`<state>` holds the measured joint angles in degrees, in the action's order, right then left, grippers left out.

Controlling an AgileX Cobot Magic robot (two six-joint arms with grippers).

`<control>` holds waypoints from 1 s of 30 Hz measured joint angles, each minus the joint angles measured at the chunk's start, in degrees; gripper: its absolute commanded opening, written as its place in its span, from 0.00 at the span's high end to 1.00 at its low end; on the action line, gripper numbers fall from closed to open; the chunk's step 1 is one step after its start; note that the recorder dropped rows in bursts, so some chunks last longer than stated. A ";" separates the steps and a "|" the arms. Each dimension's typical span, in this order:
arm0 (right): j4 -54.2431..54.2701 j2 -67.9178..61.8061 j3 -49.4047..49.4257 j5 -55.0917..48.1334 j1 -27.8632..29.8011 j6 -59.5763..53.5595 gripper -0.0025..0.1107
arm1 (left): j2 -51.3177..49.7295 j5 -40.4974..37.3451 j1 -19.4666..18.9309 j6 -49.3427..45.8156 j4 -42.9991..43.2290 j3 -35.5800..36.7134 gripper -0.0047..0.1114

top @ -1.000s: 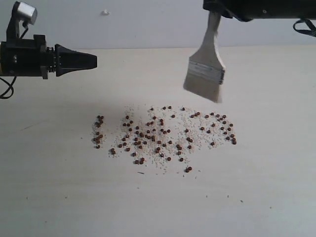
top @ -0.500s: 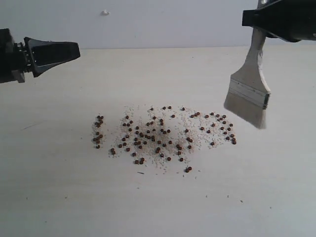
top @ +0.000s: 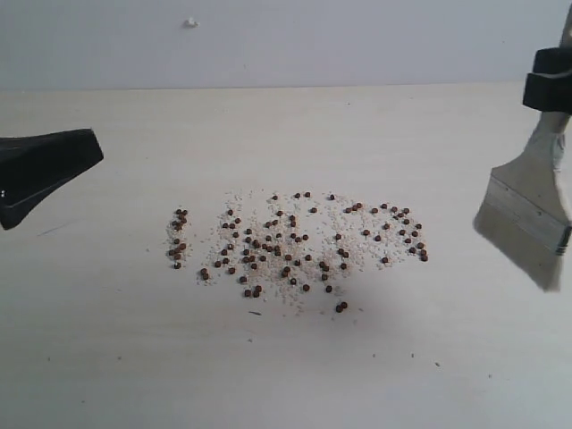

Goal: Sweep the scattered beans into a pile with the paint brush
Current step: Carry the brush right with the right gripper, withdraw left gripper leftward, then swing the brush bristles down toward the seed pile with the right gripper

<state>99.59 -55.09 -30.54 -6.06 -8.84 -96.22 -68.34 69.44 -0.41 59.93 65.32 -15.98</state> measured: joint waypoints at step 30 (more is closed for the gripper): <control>0.48 19.07 9.63 -3.73 0.00 4.73 0.98 | 44.22 -22.70 0.00 2.44 -15.72 15.76 0.96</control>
<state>100.08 -36.02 -20.90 -9.79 -8.84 -91.49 -24.12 46.74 -0.41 62.37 49.60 -0.22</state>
